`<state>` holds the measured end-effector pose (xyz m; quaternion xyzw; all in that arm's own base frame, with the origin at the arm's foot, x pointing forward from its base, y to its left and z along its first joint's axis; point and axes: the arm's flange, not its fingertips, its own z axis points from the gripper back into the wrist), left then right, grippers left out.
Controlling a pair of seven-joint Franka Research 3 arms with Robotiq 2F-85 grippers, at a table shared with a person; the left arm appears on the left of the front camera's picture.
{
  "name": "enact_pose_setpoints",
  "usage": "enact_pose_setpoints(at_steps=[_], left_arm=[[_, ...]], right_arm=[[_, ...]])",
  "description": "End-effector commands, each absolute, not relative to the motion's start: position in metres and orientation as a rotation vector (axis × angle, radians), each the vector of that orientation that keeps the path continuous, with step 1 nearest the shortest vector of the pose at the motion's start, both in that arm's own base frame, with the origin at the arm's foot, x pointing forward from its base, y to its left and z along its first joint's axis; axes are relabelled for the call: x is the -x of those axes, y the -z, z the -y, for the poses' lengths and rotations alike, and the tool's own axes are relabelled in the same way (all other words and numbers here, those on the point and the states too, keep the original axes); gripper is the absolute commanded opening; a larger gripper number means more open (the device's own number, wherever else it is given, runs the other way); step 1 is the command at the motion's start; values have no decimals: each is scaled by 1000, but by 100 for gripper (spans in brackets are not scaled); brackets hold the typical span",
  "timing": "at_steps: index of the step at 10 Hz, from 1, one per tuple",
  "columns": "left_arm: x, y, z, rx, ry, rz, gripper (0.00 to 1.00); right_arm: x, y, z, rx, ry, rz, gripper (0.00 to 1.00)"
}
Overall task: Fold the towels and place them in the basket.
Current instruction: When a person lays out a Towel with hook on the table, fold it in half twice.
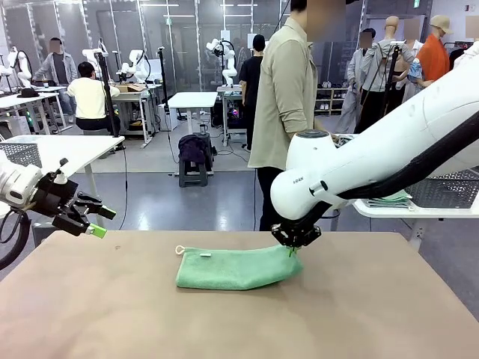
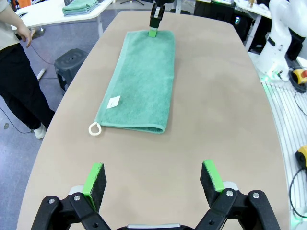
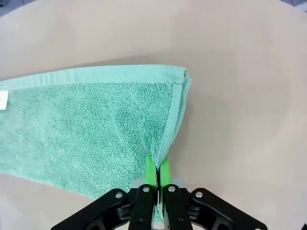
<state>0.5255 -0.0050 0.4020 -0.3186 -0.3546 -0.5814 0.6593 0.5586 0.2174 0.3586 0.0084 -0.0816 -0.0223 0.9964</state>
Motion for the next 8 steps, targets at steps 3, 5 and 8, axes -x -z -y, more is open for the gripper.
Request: enact_pose_setpoints(at_steps=[3,5,8], left_arm=[[-525,-402,4,720,1314,793,100],[-525,-402,4,720,1314,793,100],[-525,-402,4,720,1314,793,100]], right_arm=[[-553,-380,-264,135,85,152,4],[-554,-391,-305,181,66,157,4],[-556,-409,-367,216,21,186,4]])
